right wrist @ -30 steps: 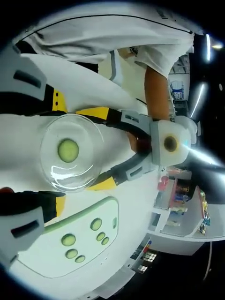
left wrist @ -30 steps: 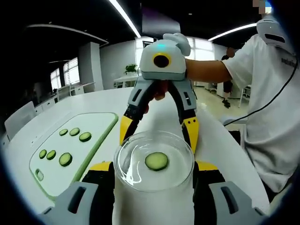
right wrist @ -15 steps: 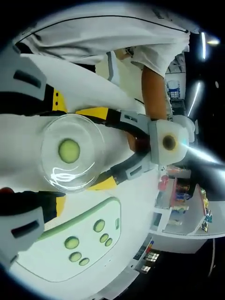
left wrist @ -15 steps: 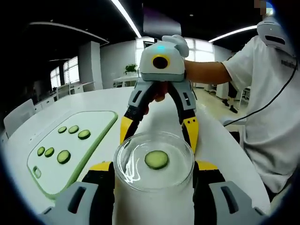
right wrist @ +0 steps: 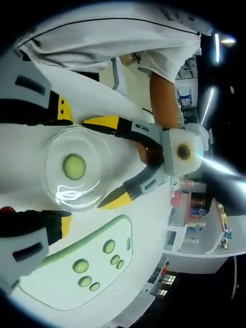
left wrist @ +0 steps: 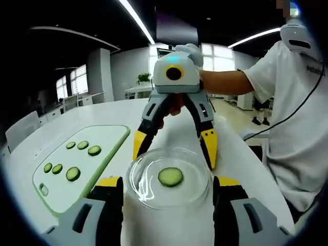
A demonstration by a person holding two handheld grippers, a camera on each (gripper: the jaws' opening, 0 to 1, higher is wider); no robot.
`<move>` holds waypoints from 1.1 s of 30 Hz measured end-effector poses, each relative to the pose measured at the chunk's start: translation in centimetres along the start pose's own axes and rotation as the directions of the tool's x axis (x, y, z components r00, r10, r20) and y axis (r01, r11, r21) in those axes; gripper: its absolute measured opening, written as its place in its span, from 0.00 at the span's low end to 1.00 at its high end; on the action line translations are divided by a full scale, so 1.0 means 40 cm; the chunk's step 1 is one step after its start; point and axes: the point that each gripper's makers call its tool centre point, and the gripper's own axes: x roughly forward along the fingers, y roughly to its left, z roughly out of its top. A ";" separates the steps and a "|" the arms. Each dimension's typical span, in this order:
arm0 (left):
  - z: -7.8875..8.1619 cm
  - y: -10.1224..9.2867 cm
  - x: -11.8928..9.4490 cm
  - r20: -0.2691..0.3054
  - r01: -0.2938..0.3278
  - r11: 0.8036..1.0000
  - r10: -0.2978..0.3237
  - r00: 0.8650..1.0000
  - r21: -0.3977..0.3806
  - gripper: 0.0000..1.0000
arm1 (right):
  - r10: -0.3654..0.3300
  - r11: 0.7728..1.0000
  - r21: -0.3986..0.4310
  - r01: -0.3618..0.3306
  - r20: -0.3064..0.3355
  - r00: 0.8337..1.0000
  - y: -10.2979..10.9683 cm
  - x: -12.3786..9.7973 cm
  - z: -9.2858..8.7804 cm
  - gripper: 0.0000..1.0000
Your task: Open the petri dish lid, add cucumber slices into the petri dish, and close the lid
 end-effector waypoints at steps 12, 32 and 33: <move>0.045 0.031 -0.041 0.065 -0.126 0.992 0.126 0.990 -0.006 0.72 | -0.095 0.994 0.074 0.085 0.140 0.986 -0.036 -0.038 0.065 0.67; 0.105 0.088 -0.115 0.123 -0.383 0.923 0.383 0.915 -0.024 0.72 | -0.444 0.895 0.200 0.398 0.342 0.828 -0.128 -0.178 0.200 0.66; 0.107 0.089 -0.116 0.125 -0.392 0.920 0.392 0.912 -0.024 0.72 | -0.465 0.885 0.229 0.406 0.359 0.809 -0.134 -0.187 0.208 0.66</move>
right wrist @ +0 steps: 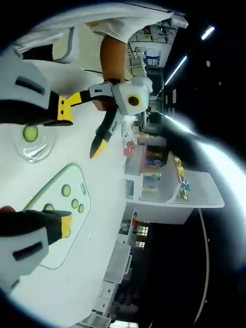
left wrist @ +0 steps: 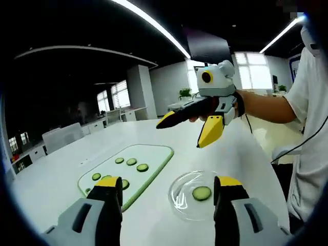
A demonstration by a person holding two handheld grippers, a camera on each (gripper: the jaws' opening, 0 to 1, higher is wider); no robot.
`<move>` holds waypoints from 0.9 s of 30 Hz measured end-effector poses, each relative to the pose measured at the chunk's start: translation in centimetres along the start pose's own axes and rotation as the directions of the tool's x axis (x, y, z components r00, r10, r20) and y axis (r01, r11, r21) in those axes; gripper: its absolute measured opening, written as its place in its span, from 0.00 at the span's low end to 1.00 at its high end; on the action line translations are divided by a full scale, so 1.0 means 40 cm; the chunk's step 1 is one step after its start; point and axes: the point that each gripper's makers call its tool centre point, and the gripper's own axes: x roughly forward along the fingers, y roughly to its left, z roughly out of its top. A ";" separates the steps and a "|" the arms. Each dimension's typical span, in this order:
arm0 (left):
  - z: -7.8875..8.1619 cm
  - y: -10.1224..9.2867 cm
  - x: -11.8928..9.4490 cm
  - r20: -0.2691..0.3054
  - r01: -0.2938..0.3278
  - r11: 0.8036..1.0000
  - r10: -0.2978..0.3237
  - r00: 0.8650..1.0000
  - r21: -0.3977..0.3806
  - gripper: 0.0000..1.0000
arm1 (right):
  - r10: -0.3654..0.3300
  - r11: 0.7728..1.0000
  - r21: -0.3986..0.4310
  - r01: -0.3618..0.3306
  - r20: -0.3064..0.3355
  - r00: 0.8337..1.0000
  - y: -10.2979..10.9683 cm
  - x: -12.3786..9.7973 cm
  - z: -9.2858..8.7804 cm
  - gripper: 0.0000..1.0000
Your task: Open the petri dish lid, add cucumber slices into the petri dish, and close the lid
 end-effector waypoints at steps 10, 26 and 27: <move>0.049 0.049 -0.028 0.045 -0.158 0.987 0.159 0.986 -0.030 0.74 | -0.125 0.992 0.020 0.124 0.078 0.989 -0.044 -0.022 0.049 0.66; 0.061 0.082 -0.109 0.087 -0.260 0.964 0.265 0.960 -0.059 0.73 | -0.271 0.962 0.031 0.269 0.125 0.954 -0.131 -0.136 0.087 0.64; 0.060 0.082 -0.113 0.088 -0.264 0.963 0.268 0.959 -0.062 0.73 | -0.277 0.961 0.030 0.275 0.128 0.952 -0.135 -0.143 0.089 0.64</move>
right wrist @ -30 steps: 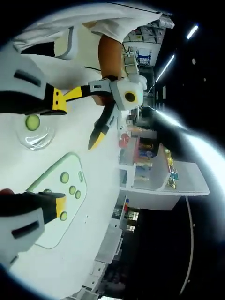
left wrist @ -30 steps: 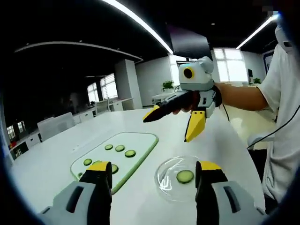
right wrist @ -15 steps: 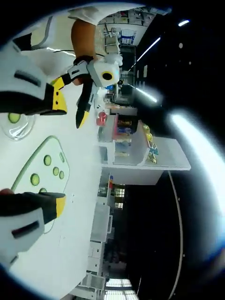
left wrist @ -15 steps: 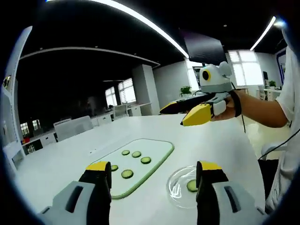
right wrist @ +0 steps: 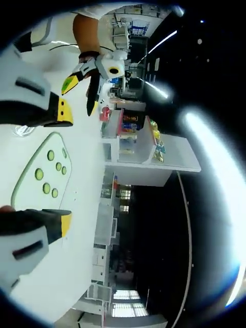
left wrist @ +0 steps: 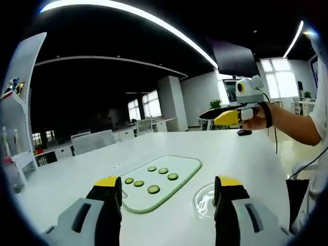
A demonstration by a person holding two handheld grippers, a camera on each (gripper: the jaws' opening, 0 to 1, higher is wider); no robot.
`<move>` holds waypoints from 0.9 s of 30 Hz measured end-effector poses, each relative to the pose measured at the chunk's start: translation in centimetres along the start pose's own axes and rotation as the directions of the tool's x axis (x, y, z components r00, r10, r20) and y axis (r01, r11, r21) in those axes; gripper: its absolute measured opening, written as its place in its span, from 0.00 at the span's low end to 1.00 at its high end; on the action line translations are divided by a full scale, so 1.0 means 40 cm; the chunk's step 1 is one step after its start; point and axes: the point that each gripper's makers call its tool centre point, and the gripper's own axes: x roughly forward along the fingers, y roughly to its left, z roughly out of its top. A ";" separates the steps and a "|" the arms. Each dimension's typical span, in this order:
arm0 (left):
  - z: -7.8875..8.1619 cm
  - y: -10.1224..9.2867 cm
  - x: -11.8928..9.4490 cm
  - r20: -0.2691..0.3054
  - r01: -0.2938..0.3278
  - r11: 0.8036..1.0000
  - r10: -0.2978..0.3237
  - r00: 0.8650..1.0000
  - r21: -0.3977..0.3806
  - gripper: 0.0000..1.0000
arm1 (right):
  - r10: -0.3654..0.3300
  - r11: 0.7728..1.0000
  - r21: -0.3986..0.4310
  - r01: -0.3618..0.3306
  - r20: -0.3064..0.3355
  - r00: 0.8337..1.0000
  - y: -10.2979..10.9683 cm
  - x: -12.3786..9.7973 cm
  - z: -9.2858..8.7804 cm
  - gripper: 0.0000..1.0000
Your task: Open the petri dish lid, add cucumber slices into the petri dish, and close the lid
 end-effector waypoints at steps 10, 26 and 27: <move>0.005 0.048 -0.042 0.017 -0.077 0.997 0.077 0.997 -0.006 0.73 | -0.072 0.997 -0.002 0.072 -0.001 0.997 -0.064 -0.066 -0.019 0.64; 0.022 0.127 -0.104 0.058 -0.193 0.981 0.193 0.979 -0.007 0.75 | -0.191 0.981 0.024 0.190 0.017 0.982 -0.154 -0.162 -0.031 0.64; 0.023 0.130 -0.110 0.061 -0.200 0.980 0.200 0.978 -0.009 0.75 | -0.197 0.980 0.024 0.197 0.013 0.980 -0.158 -0.167 -0.035 0.64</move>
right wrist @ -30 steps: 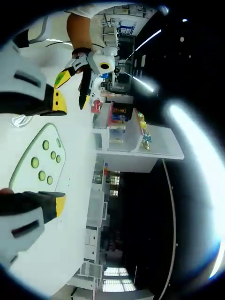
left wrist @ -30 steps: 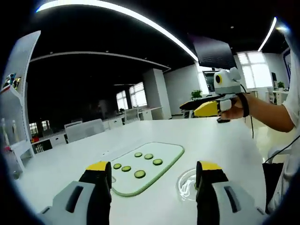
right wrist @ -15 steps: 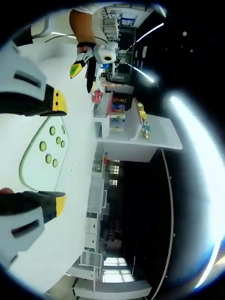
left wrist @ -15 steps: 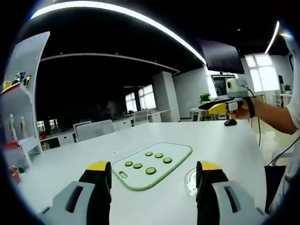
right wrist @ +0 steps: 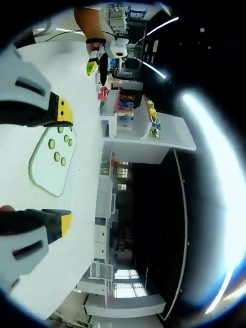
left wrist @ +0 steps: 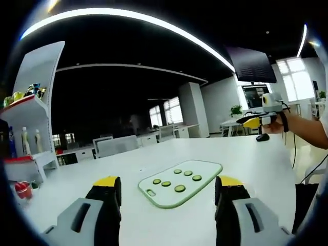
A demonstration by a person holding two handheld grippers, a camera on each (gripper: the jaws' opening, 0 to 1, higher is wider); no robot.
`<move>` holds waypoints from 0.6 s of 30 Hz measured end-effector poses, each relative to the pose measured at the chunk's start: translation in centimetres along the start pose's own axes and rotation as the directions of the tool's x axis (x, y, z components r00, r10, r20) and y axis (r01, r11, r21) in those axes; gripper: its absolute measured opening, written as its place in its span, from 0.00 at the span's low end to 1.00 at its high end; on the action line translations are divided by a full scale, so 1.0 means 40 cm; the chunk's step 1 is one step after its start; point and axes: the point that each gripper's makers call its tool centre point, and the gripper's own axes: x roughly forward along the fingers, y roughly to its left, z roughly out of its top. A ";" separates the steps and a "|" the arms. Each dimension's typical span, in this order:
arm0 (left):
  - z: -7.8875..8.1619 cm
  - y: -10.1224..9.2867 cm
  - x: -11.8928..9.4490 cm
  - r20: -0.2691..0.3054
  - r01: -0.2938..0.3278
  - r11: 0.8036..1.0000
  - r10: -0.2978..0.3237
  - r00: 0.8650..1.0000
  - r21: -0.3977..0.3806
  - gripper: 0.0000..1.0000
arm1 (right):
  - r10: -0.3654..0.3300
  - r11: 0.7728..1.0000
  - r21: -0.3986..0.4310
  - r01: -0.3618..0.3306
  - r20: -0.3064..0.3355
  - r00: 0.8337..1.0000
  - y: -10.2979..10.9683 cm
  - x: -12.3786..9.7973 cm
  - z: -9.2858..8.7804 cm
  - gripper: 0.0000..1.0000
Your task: Open the petri dish lid, add cucumber slices into the petri dish, and close the lid
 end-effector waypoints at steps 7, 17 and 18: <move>0.010 0.027 -0.048 0.023 -0.058 0.998 0.058 0.998 0.005 0.76 | -0.055 0.998 0.020 0.054 0.020 0.998 -0.038 -0.034 0.004 0.64; 0.004 0.072 -0.103 0.035 -0.135 0.991 0.136 0.990 -0.013 0.76 | -0.105 0.994 0.020 0.105 0.031 0.994 -0.083 -0.079 0.008 0.64; 0.004 0.076 -0.108 0.036 -0.142 0.990 0.142 0.989 -0.013 0.76 | -0.113 0.993 0.020 0.112 0.033 0.993 -0.089 -0.086 0.010 0.64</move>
